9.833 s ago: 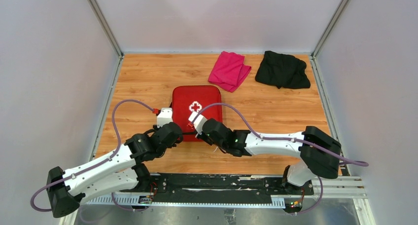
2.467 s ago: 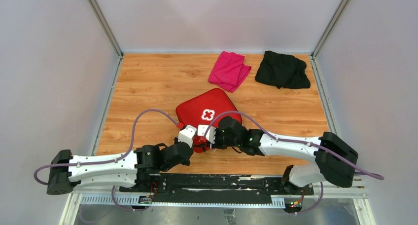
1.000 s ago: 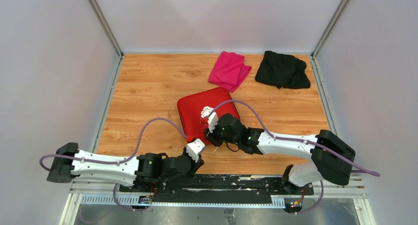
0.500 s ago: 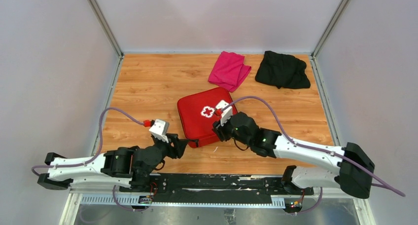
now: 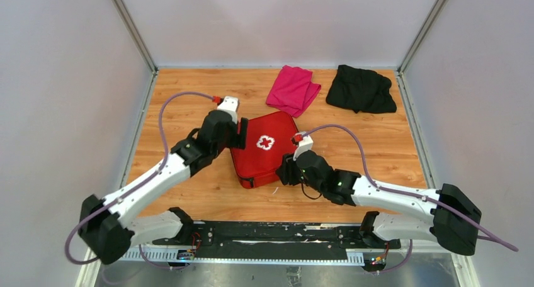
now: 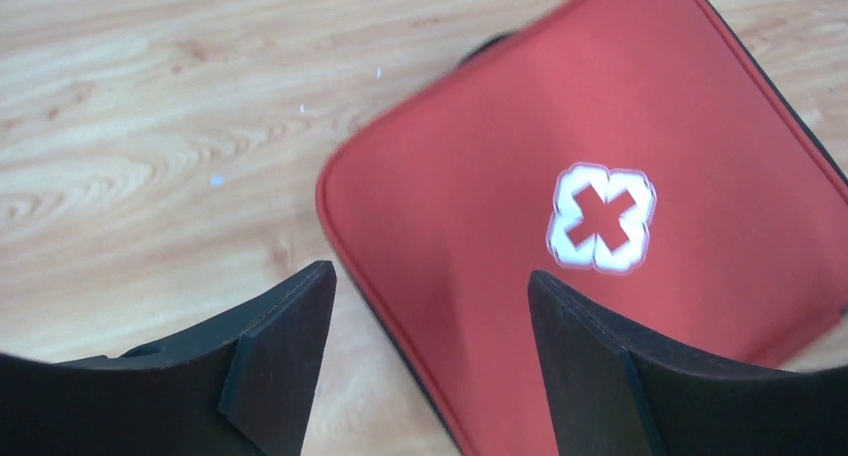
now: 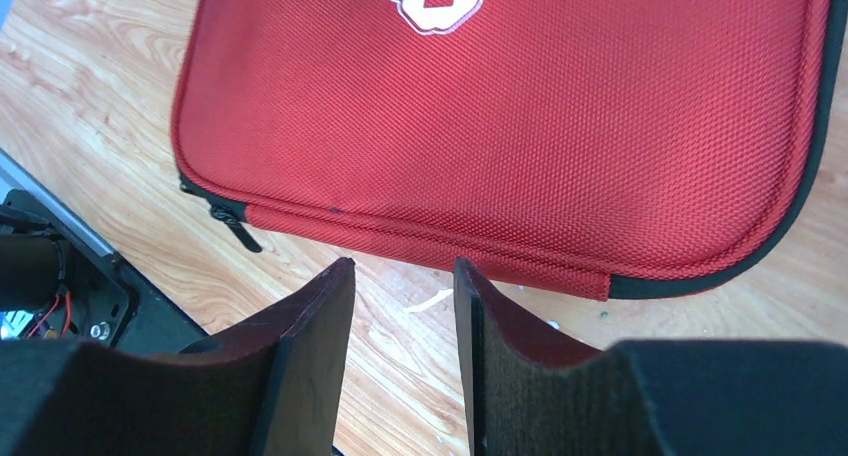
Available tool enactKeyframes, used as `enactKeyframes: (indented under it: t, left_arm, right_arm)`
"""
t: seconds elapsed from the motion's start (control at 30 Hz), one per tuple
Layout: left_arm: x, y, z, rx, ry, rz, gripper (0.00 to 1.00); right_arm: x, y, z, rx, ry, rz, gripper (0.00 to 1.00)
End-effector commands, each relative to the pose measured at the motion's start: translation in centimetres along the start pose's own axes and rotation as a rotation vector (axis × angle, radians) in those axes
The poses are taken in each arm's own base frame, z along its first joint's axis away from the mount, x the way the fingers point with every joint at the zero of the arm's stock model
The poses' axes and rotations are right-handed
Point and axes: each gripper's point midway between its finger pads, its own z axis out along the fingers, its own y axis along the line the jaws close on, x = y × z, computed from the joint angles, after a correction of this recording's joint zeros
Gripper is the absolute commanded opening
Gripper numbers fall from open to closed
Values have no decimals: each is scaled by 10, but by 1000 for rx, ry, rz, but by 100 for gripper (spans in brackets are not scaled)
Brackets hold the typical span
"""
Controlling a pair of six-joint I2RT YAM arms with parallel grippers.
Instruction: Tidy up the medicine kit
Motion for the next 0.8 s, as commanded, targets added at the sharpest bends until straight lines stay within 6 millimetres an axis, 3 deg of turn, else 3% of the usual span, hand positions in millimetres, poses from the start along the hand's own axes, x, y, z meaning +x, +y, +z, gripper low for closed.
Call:
enactKeyframes:
  t: [0.0,0.2,0.43,0.6,0.77]
  left_arm:
    - [-34,-6,43,96,-9,68,77]
    - [-21,-6,104,158,128,128,84]
    - [9,10,142,133,230,179,86]
    - [23,-2,137,214,282,143,87]
    - [35,-14,102,295,283,67,92]
  right_arm:
    - [2,-16,8,113,7,97,46]
    - [10,-39,13,207,24,125,49]
    - [10,-58,13,231,31,157,51]
    - [7,-70,15,242,37,143,51]
    - [-17,-87,22,246,13,53,52]
